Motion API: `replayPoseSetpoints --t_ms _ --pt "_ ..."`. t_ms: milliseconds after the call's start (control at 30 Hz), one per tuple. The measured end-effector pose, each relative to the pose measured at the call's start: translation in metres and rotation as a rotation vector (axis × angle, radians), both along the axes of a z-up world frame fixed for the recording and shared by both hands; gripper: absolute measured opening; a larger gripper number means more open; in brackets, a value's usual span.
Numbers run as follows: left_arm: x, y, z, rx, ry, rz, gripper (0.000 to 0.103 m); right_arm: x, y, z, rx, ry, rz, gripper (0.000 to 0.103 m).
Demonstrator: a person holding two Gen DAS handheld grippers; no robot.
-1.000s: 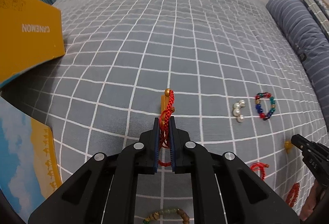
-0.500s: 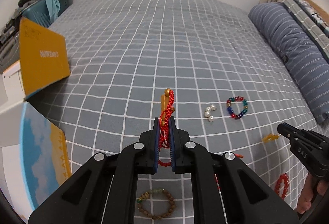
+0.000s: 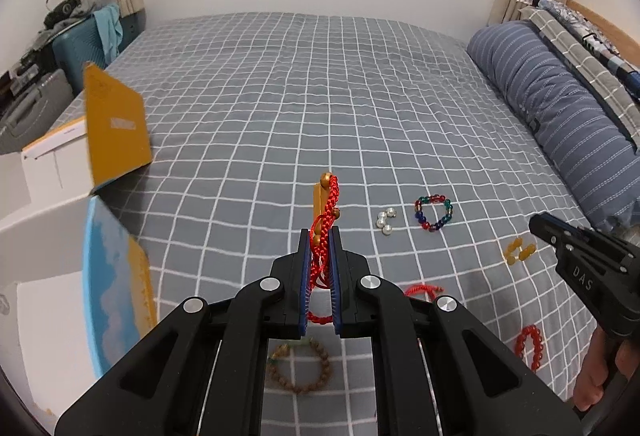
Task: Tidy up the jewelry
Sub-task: 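Carry the red string bracelet and amber beads with both tools over the white box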
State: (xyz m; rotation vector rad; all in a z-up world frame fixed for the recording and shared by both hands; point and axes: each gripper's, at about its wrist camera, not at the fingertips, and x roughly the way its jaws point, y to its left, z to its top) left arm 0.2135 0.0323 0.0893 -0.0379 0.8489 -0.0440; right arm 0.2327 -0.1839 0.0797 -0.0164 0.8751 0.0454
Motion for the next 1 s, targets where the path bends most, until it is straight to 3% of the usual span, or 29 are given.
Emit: replayPoseSetpoints --t_ms 333,667,1000 --pt "-0.045 0.037 0.026 0.031 -0.018 0.066 0.008 -0.029 0.034 0.013 -0.026 -0.014 0.077 0.009" --pt "-0.078 0.094 0.036 0.044 -0.016 0.134 0.008 -0.05 0.081 0.037 0.012 -0.035 0.114 0.009" --pt "-0.117 0.167 0.044 0.042 -0.017 0.223 0.008 -0.075 0.167 0.053 0.036 -0.057 0.192 0.009"
